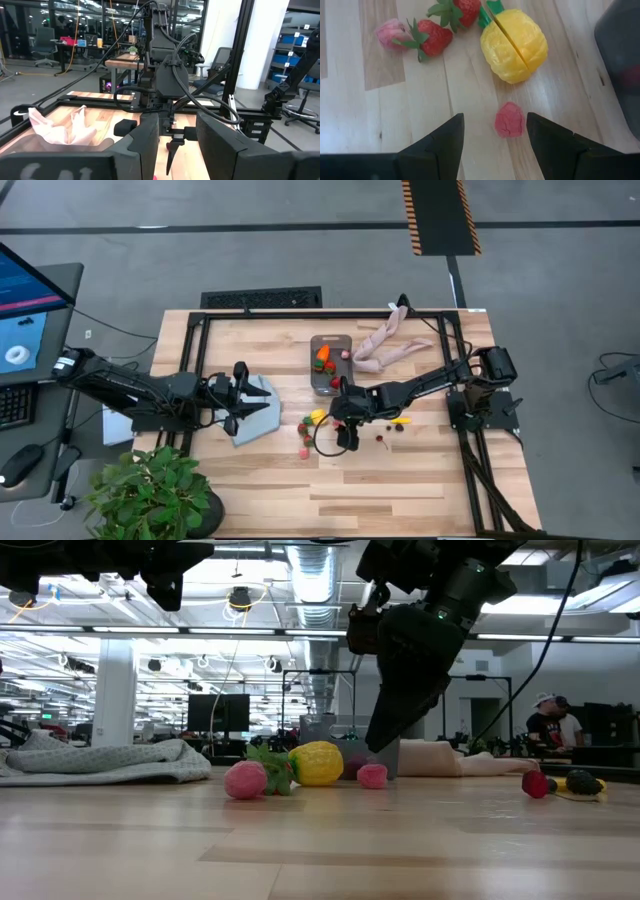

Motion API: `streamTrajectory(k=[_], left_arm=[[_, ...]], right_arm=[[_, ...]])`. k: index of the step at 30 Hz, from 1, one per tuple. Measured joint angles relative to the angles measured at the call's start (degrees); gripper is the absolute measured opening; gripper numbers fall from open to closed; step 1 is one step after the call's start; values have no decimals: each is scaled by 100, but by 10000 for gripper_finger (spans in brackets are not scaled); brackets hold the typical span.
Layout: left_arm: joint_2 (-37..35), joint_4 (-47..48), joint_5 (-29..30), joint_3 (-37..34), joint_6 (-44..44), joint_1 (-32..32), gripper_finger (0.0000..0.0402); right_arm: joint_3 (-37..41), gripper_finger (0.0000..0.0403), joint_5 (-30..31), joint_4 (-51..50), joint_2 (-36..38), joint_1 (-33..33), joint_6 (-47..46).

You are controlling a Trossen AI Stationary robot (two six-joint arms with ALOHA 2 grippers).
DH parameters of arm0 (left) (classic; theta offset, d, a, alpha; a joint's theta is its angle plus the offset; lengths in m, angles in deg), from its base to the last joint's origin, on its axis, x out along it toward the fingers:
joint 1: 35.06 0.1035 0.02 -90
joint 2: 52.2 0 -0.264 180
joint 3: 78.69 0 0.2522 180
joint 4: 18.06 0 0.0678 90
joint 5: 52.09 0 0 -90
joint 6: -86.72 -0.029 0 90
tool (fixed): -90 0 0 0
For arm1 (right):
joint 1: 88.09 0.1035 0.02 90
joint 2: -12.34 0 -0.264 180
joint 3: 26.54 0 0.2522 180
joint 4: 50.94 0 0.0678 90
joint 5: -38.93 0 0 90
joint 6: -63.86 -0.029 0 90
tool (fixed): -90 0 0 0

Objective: Pick and placing Produce into tupperware
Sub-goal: Put the pink peach into the black bin

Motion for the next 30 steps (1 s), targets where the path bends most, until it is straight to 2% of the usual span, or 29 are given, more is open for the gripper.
streamTrajectory(k=[11,18,22,30], left_arm=[[-2,16,0,-2,0,0,121],[2,-5,0,-2,0,0,121],[2,-4,0,-2,-2,0,121],[4,-4,0,-2,-2,0,121]], right_arm=[[-12,240,156,61,-564,2,41],[-9,232,142,50,-547,0,6],[-9,203,134,-44,-537,0,-38],[-122,113,53,-117,-535,48,-105]])
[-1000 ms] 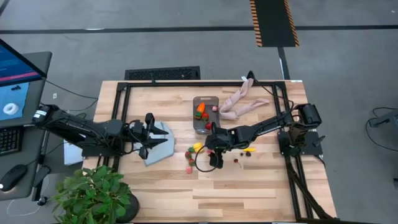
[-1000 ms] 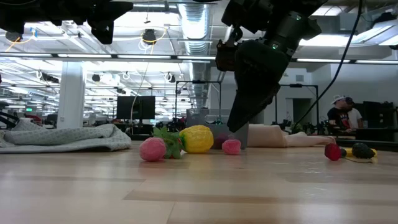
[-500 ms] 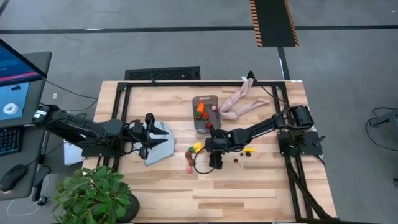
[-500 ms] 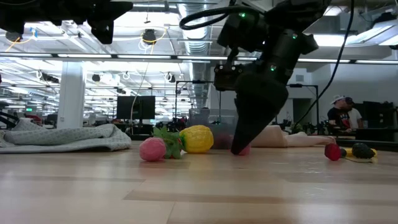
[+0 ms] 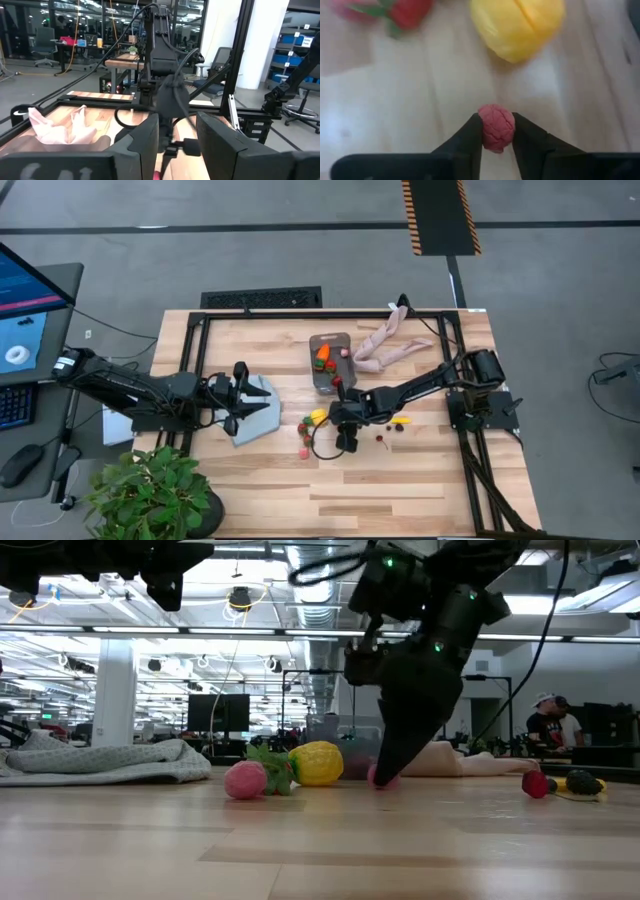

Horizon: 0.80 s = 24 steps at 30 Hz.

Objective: Pick and placing Produce into tupperware
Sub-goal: Put the pink peach into the black bin

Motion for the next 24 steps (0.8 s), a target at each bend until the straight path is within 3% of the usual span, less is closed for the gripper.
streamTrajectory(k=[11,19,24], left_arm=[[0,2,0,0,2,0,121],[0,2,0,0,39,0,121],[0,15,0,0,59,0,121]], right_arm=[[-1061,118,-75,-499,0,155,414],[-1862,109,521,-1299,0,-370,1003],[-2010,110,526,-1410,0,-894,1285]])
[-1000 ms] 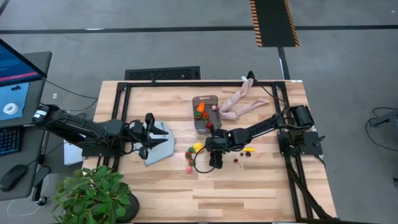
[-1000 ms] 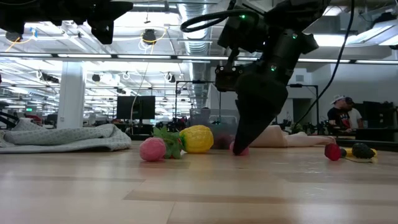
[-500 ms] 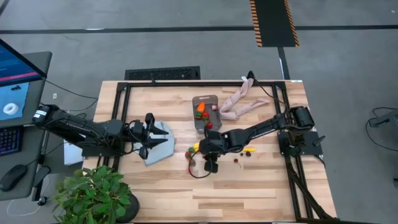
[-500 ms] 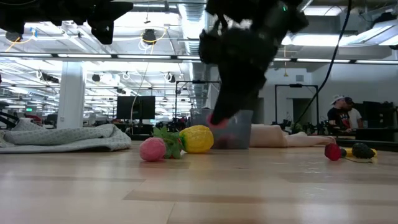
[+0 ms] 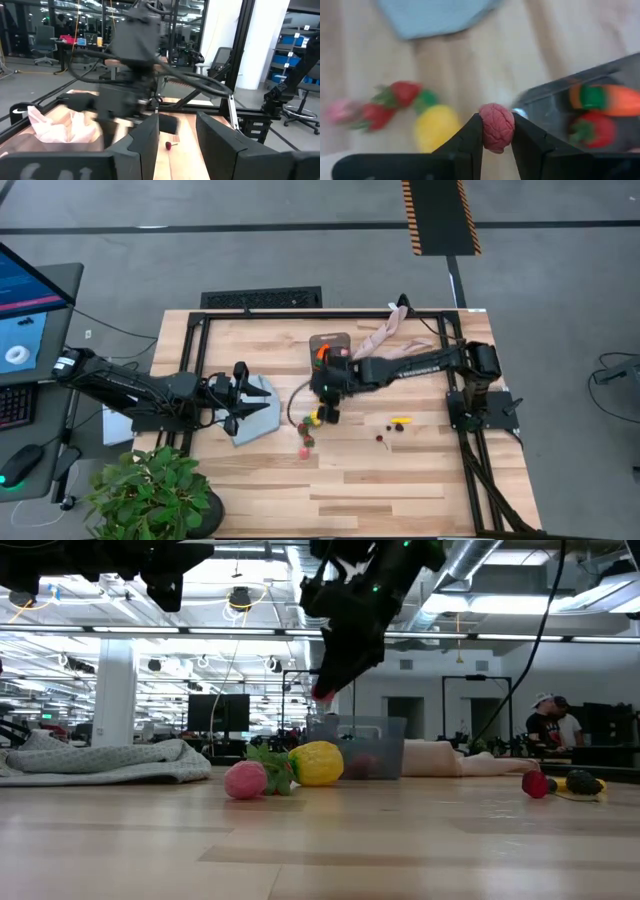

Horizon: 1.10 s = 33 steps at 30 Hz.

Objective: Pick and placing Produce into tupperware
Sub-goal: Put the pink peach into the black bin, then put the red cherry into the black bin

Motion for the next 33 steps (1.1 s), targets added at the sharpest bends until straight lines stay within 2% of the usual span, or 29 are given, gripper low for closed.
streamTrajectory(k=[6,14,17,25,29,33], left_arm=[[0,2,0,0,0,0,121],[0,28,0,0,14,0,121],[2,46,0,0,44,0,121],[2,46,0,0,46,0,121],[2,46,2,0,69,0,121],[2,46,97,0,105,0,121]], right_arm=[[-32,112,-25,-13,0,-635,172],[-32,119,-741,-13,-17,-1212,43],[-32,149,-780,-15,-17,-1215,22],[-34,277,-782,-24,-17,-1192,-37],[-34,303,-786,-157,23,-1193,-129],[-34,310,-811,-372,182,-1159,-133]])
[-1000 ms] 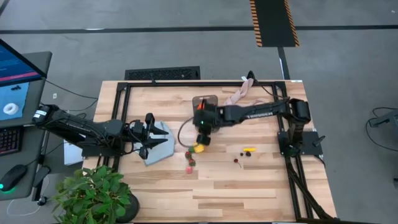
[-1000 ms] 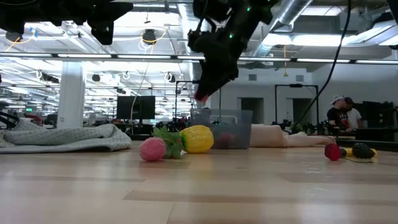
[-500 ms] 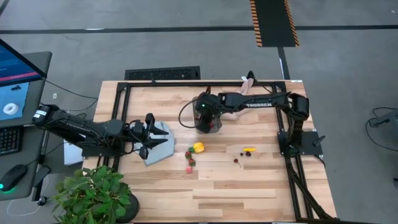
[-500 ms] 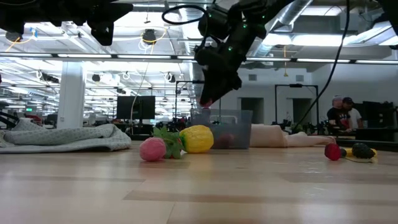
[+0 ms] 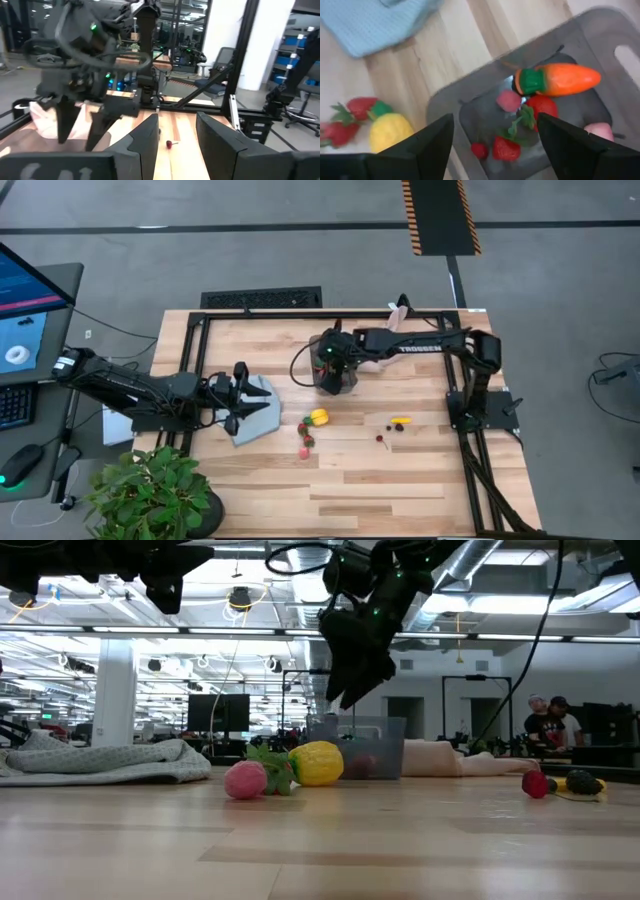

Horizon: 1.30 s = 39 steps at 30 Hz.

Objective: Pick and placing Produce into tupperware
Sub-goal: Put the red cherry into the black bin

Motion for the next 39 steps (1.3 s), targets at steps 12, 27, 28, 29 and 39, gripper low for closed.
streamTrajectory(k=[12,27,28,29,39], left_arm=[[7,220,476,0,0,2,121],[7,341,482,0,149,2,121],[7,339,482,0,149,2,121],[7,341,482,0,151,2,121],[7,382,482,0,183,2,121]], right_arm=[[-2,311,-626,34,1711,644,202],[2,311,292,-199,3517,2913,339],[4,311,436,-202,3546,3088,311],[38,311,545,-163,3584,3255,284],[2811,311,881,2058,5103,4036,-85]])
